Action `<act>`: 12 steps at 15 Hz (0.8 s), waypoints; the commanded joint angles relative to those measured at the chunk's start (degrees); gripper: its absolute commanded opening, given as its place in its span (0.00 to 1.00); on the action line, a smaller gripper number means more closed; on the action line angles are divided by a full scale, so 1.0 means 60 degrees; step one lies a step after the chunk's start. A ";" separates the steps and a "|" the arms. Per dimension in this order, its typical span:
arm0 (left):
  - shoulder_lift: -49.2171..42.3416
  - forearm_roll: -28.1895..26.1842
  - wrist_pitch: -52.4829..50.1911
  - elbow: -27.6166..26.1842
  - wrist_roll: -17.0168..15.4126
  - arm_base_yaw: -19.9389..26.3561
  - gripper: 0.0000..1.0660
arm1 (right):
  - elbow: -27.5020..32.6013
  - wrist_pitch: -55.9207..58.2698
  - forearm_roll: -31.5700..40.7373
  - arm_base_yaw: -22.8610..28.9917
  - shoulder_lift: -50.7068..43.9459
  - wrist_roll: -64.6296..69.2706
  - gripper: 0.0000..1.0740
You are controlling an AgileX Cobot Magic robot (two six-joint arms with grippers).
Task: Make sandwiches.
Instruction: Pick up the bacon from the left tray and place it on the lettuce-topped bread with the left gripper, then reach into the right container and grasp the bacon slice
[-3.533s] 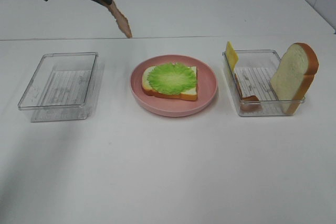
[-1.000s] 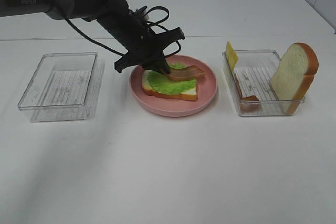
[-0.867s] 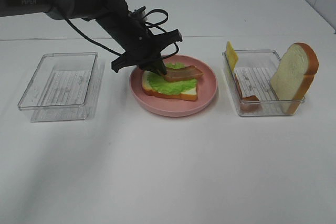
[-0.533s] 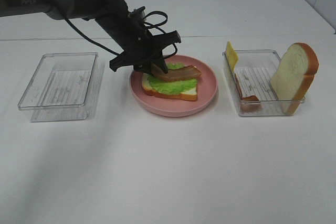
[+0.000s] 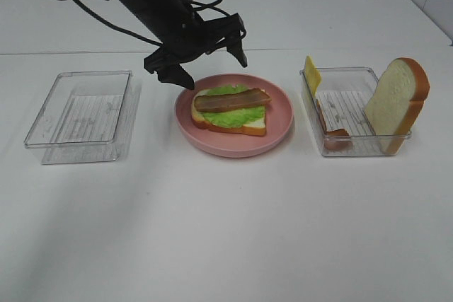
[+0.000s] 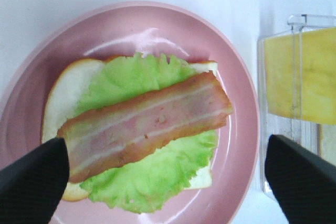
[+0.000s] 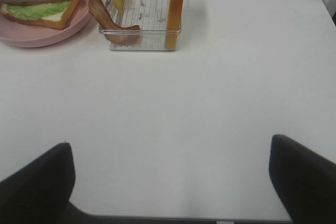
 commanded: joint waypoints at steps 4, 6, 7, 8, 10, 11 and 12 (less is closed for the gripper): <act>-0.0573 0.1003 0.1537 -0.0067 -0.0506 -0.0029 0.88 | 0.0038 -0.0048 0.0000 0.0038 -0.0267 0.0067 0.91; -0.0745 0.1442 0.2082 -0.0315 -0.0506 -0.0057 0.87 | 0.0038 -0.0048 0.0000 0.0038 -0.0267 0.0067 0.91; -0.0754 0.1585 0.2712 -0.0735 -0.0506 -0.0076 0.86 | 0.0038 -0.0048 0.0000 0.0038 -0.0267 0.0067 0.91; -0.0754 0.1585 0.3065 -0.1050 -0.0506 -0.0134 0.86 | 0.0038 -0.0048 0.0000 0.0038 -0.0267 0.0067 0.91; -0.0754 0.1585 0.3333 -0.1480 -0.0506 -0.0267 0.86 | 0.0038 -0.0048 0.0000 0.0038 -0.0267 0.0067 0.91; -0.0754 0.1604 0.3457 -0.1738 -0.0439 -0.0382 0.86 | 0.0038 -0.0048 0.0000 0.0038 -0.0267 0.0067 0.91; -0.0754 0.1814 0.3877 -0.2101 -0.0344 -0.0544 0.86 | 0.0038 -0.0048 0.0000 0.0038 -0.0267 0.0067 0.91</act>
